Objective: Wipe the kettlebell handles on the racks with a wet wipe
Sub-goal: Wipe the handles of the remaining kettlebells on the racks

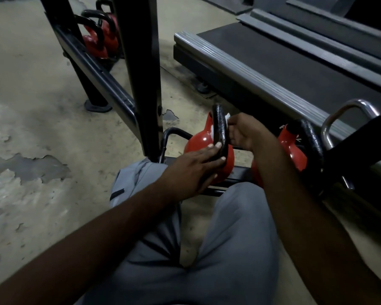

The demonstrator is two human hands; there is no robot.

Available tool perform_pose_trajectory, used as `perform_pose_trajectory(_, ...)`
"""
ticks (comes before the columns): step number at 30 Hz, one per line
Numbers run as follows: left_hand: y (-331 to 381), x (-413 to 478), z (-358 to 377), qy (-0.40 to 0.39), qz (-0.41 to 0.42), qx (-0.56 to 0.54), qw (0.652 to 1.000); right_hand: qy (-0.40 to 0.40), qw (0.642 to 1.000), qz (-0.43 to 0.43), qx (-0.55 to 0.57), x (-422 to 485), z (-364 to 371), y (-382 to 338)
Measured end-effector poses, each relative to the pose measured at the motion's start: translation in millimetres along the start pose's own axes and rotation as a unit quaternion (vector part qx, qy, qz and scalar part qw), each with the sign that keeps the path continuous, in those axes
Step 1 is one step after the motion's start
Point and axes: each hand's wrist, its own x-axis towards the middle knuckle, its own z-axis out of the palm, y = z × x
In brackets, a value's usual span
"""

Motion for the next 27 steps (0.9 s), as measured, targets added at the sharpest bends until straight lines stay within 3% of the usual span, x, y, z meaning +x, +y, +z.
perform_pose_trajectory(3, 3, -2, -1, -0.007, -0.009, 0.008, 1.000, 0.030, 0.986, -0.054, -0.155, -12, -8, -1)
perform_pose_trajectory(5, 2, -1, -1, -0.011, -0.015, 0.000, 1.000, 0.110, 0.951, -0.152, -0.245, -8, -3, -11)
perform_pose_trajectory(7, 3, -4, 1, -0.025, -0.018, -0.007, 1.000, 0.185, 0.864, -0.242, -0.401, -4, 9, -25)
perform_pose_trajectory(9, 5, -7, 4, -0.030, -0.023, -0.019, 0.999, 0.224, 0.755, -0.276, -0.551, -1, 23, -32)
perform_pose_trajectory(11, 4, -7, 7, -0.042, -0.035, -0.031, 0.998, 0.242, 0.679, -0.290, -0.629, 7, 32, -41)
perform_pose_trajectory(15, 2, -9, 10, -0.054, -0.056, -0.038, 0.996, 0.189, 0.553, -0.299, -0.754, 18, 49, -63)
perform_pose_trajectory(19, 2, -9, 8, -0.035, -0.051, -0.048, 0.997, 0.088, 0.430, -0.221, -0.871, 10, 70, -50)
perform_pose_trajectory(23, 2, -10, 5, -0.035, -0.051, -0.051, 0.997, 0.089, 0.384, -0.210, -0.895, 8, 75, -51)
perform_pose_trajectory(27, 3, -12, 4, -0.034, -0.045, -0.047, 0.997, 0.069, 0.288, -0.227, -0.928, 8, 87, -28)
